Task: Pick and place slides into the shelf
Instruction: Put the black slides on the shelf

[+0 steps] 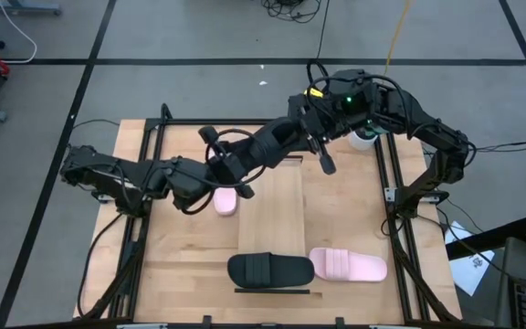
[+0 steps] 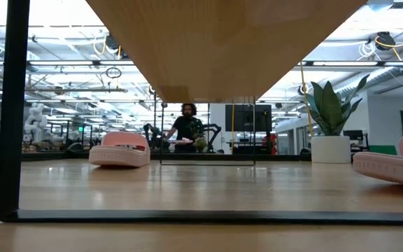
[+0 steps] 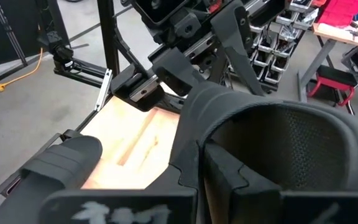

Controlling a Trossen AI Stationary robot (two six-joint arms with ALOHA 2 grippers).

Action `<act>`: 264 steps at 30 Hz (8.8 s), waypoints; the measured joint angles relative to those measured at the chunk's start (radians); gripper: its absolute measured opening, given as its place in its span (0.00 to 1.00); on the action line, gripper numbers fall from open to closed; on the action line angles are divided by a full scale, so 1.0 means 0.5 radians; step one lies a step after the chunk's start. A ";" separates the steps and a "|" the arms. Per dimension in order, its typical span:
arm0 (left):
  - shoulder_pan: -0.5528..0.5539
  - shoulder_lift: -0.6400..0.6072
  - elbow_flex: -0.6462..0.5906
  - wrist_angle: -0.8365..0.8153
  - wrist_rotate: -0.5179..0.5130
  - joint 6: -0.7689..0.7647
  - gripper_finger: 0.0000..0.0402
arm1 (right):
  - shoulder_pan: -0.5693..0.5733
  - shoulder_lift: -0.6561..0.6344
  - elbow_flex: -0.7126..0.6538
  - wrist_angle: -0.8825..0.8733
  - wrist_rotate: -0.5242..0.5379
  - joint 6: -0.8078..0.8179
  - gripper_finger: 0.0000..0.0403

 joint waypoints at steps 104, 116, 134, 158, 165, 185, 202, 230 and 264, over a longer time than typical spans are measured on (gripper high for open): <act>0.353 -0.030 -0.039 1.143 -0.663 -1.034 0.00 | 0.734 -0.360 -0.878 1.461 2.199 -1.283 0.37; 0.386 0.070 -0.041 1.111 -0.628 -1.157 0.00 | 0.771 -0.342 -0.877 1.757 2.255 -1.582 0.37; 0.412 0.117 -0.039 1.129 -0.355 -1.334 0.00 | 0.626 -0.295 -0.877 1.742 2.312 -1.573 0.37; 0.412 0.177 -0.040 1.127 -0.143 -1.376 0.00 | 0.506 -0.254 -0.877 1.788 2.356 -1.724 0.37; 0.412 0.176 -0.040 1.124 -0.138 -1.378 0.00 | 0.505 -0.255 -0.877 1.788 2.357 -1.745 0.30; 0.412 0.177 -0.040 1.172 -0.089 -1.325 0.00 | 0.446 -0.245 -0.876 1.744 2.499 -1.863 0.25; 0.406 0.177 -0.040 1.163 0.101 -1.391 0.06 | 0.449 -0.246 -0.876 1.760 2.628 -1.907 0.01; -0.570 0.054 -0.037 1.119 -1.108 -0.246 0.22 | 0.472 -0.391 -0.876 1.149 2.054 -1.510 0.00; -0.880 -0.008 -0.040 1.014 -1.187 0.444 0.22 | -0.059 -0.417 -1.441 1.681 -0.959 -0.384 0.00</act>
